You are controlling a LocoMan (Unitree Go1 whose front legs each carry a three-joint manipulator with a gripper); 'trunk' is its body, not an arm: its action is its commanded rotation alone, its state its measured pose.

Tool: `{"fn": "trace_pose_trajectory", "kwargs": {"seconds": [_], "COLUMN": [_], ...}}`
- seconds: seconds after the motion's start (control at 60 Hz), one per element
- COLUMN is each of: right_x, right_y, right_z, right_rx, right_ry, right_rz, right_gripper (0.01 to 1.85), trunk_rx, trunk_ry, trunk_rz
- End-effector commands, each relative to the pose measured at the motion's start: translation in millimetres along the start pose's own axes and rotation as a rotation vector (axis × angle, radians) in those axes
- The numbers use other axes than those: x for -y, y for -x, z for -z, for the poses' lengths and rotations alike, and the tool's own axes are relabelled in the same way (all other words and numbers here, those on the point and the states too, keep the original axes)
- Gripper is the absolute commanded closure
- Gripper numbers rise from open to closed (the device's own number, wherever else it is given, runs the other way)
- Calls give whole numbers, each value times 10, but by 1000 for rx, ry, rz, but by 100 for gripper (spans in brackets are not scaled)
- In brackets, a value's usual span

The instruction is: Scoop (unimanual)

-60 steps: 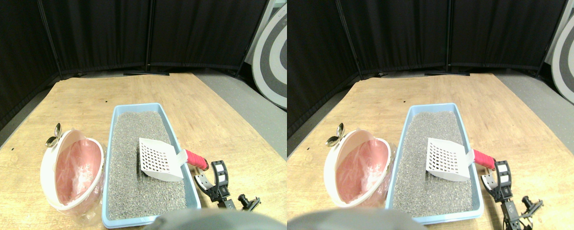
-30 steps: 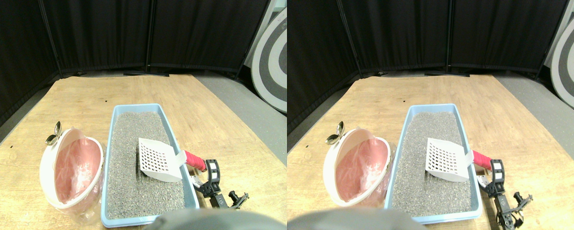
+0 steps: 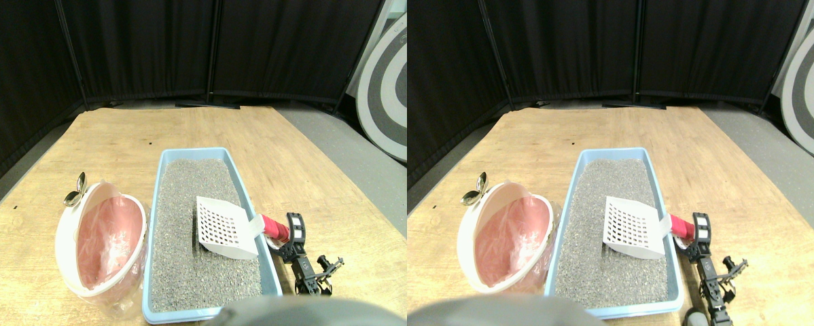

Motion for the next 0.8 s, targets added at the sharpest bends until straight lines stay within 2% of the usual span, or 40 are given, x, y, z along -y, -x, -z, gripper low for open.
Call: {"fn": "trace_pose_trajectory", "kwargs": {"seconds": [0.017, 0.267, 0.45, 0.5, 0.8], "right_x": [-3, 28, 53, 63, 103], "right_y": [-29, -103, -171, -179, -198], "right_z": [-7, 56, 61, 57, 73], "right_rx": [24, 0, -21, -25, -30], "right_ry": [-15, -24, -35, -34, -25], "right_rz": [-13, -17, 14, 14, 39], "right_gripper": [105, 102, 102, 102, 96], "trunk_rx": [1, 3, 3, 8, 7], "trunk_ry": [25, 29, 26, 27, 31], "trunk_rz": [-4, -12, -10, -9, -11]}}
